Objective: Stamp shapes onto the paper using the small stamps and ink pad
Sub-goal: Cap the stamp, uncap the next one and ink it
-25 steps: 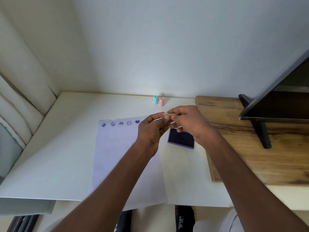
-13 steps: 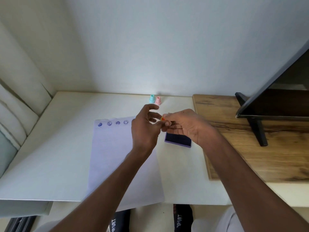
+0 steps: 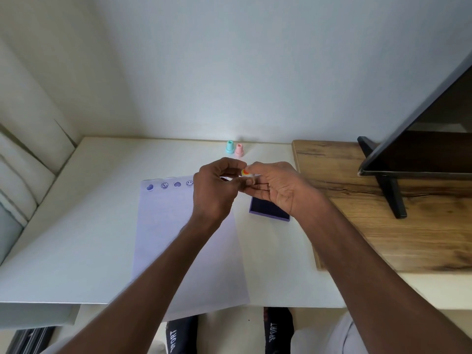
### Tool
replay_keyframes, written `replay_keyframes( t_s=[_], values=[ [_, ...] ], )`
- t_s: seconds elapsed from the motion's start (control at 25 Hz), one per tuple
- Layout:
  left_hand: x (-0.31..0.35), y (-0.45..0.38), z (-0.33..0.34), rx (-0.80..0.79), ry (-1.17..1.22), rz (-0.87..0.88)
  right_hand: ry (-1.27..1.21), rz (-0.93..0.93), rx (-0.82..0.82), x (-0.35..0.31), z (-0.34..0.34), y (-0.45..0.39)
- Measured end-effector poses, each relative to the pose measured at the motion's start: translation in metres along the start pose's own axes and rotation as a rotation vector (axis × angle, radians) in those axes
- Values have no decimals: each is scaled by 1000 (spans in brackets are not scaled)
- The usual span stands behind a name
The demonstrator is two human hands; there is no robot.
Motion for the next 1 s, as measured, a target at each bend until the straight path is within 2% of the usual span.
replay_keyframes(
  t_s=[0.2, 0.4, 0.52, 0.6, 0.72, 0.8, 0.92, 1.0],
  values=[
    [-17, -7, -13, 29, 278, -208, 6, -28, -114, -2, 11, 5],
    [-34, -3, -27, 81, 389, -428, 187, -275, -9, -10, 22, 9],
    [-33, -10, -38, 7, 395, -469, 279, -429, 59, -10, 37, 7],
    [-26, -19, -53, -54, 181, -394, 327, -517, 144, -9, 42, 3],
    [-24, -27, -75, -160, -637, -103, 397, -627, 262, -12, 44, -7],
    [-37, -25, -85, -234, -996, -68, 551, -694, 288, -17, 59, -17],
    [-58, -18, -92, -322, -1091, -192, 754, -780, 290, -26, 99, -35],
    [-60, -17, -90, -337, -1067, -193, 848, -844, 264, -29, 131, -46]
  ],
)
Point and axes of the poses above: each hand's wrist, its own y-axis away from the middle knuckle, its own z-axis out of the palm, x = y × z, the point moved 7 cm from there along -y, towards the middle knuckle, and after that the axes turned 6 degrees about x, right-handed, at the moved point
